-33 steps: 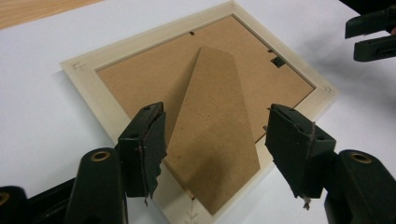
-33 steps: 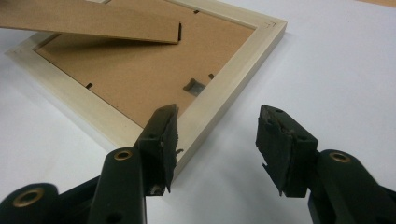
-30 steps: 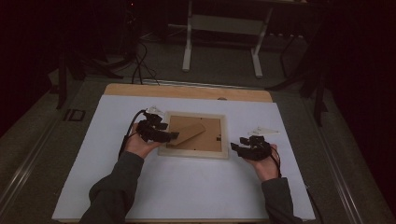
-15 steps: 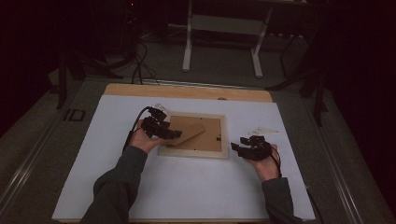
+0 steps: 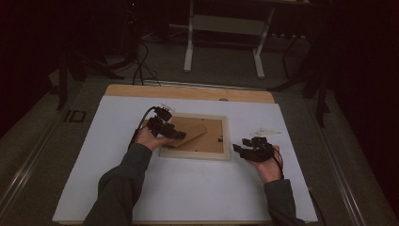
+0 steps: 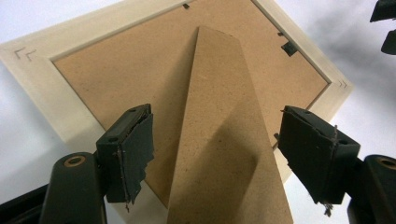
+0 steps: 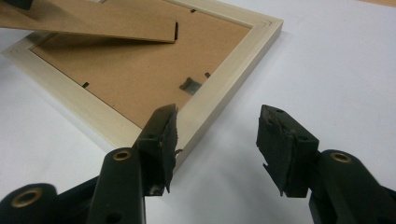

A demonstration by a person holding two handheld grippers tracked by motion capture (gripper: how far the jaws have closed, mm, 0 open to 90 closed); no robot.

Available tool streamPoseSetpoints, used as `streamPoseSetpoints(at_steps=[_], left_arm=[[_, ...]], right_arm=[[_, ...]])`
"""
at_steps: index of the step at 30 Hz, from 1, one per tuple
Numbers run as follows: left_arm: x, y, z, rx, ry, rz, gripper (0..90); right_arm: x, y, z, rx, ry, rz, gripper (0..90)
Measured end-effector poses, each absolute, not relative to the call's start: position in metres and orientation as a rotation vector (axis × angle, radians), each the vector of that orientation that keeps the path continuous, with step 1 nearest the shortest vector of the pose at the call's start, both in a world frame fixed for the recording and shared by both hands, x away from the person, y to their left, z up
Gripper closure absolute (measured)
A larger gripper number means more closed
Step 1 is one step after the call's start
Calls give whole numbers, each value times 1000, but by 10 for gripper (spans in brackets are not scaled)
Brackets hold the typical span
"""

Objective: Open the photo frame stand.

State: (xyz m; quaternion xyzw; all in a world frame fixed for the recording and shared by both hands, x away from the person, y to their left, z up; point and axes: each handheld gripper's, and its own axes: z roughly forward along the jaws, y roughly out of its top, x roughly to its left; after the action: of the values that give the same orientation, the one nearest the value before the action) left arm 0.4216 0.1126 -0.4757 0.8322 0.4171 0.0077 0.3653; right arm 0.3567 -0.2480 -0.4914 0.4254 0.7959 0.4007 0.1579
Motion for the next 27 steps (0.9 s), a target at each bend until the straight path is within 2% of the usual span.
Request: streamPoseSetpoints(at_steps=[27], left_arm=[[428,92,-491,2281,1021,-37,274]], right_arm=[[356,-247,-493,1216,2278,1135,471]])
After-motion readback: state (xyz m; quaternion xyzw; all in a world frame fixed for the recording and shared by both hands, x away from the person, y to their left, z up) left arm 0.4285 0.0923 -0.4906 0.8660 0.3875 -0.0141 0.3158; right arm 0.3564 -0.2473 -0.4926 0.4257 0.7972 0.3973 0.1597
